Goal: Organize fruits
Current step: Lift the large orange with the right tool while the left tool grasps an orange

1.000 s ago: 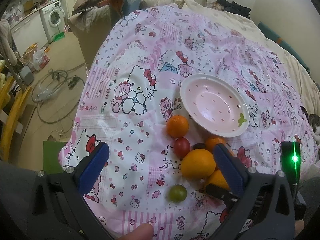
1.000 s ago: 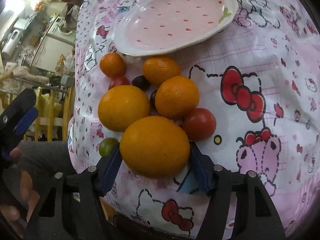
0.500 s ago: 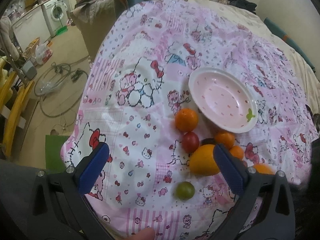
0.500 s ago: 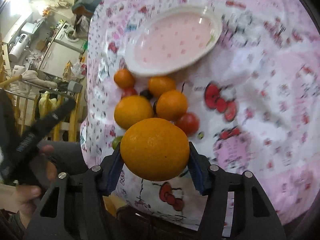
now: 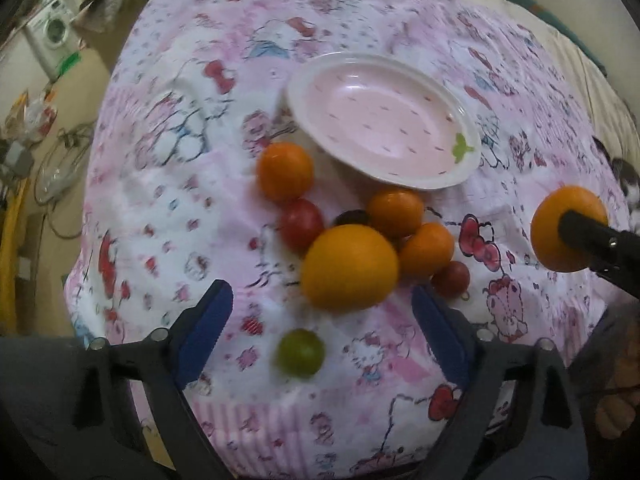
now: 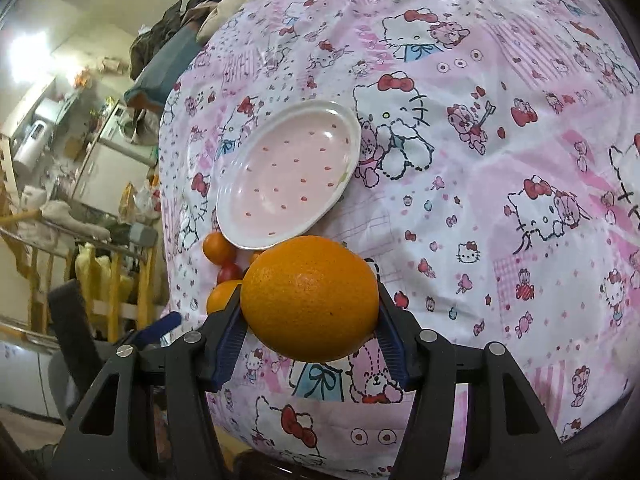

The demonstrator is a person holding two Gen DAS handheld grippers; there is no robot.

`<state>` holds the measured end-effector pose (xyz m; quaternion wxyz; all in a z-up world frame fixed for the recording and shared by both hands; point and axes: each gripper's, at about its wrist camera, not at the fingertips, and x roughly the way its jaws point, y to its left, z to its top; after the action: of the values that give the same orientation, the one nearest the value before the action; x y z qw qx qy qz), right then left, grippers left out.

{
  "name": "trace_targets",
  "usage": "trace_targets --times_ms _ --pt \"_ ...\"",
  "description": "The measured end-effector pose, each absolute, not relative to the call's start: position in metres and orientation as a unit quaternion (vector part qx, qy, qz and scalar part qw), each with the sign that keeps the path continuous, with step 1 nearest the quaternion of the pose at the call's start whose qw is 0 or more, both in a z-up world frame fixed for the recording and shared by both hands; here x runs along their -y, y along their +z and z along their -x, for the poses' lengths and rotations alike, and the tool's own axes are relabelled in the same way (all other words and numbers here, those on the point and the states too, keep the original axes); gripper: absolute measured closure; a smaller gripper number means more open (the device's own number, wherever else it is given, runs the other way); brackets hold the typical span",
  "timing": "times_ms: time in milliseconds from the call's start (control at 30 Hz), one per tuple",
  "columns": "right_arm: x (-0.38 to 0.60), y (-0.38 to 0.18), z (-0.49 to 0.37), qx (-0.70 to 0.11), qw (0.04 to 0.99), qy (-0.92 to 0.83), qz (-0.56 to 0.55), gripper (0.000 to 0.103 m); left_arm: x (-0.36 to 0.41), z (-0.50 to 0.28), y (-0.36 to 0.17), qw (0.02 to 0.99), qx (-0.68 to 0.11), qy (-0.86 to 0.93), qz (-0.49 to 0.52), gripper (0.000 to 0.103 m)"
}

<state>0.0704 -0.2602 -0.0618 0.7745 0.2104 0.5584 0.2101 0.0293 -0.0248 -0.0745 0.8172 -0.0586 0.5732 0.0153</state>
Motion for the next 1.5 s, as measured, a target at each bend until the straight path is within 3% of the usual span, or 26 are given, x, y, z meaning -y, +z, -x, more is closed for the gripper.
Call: trace_targets --times_ms 167,367,400,433,600,1133,1500 --pt "0.265 -0.058 -0.067 -0.549 0.783 0.207 -0.207 0.041 0.033 -0.044 -0.084 0.81 -0.582 0.02 0.066 0.014" --pt "0.267 -0.062 -0.07 -0.554 0.78 0.2 -0.213 0.041 0.046 -0.051 -0.097 0.811 -0.583 0.011 0.04 0.022" --pt "0.267 -0.062 -0.07 -0.554 0.779 0.2 -0.214 0.041 0.047 -0.052 -0.098 0.813 -0.581 0.009 0.035 0.028" --pt "0.266 -0.061 -0.07 -0.553 0.78 0.201 -0.215 0.041 0.048 -0.053 -0.099 0.814 -0.581 0.007 0.032 0.04" --pt "0.263 -0.06 -0.071 -0.551 0.782 0.205 -0.208 0.041 0.042 -0.052 -0.099 0.815 -0.578 0.003 0.045 0.05" --pt "0.258 -0.055 -0.066 -0.547 0.79 0.203 -0.188 0.041 0.032 -0.034 -0.072 0.839 -0.541 -0.007 0.054 0.052" --pt "0.259 -0.011 -0.058 -0.507 0.812 0.209 -0.2 0.041 0.023 -0.035 -0.025 0.855 -0.512 -0.024 0.073 0.051"
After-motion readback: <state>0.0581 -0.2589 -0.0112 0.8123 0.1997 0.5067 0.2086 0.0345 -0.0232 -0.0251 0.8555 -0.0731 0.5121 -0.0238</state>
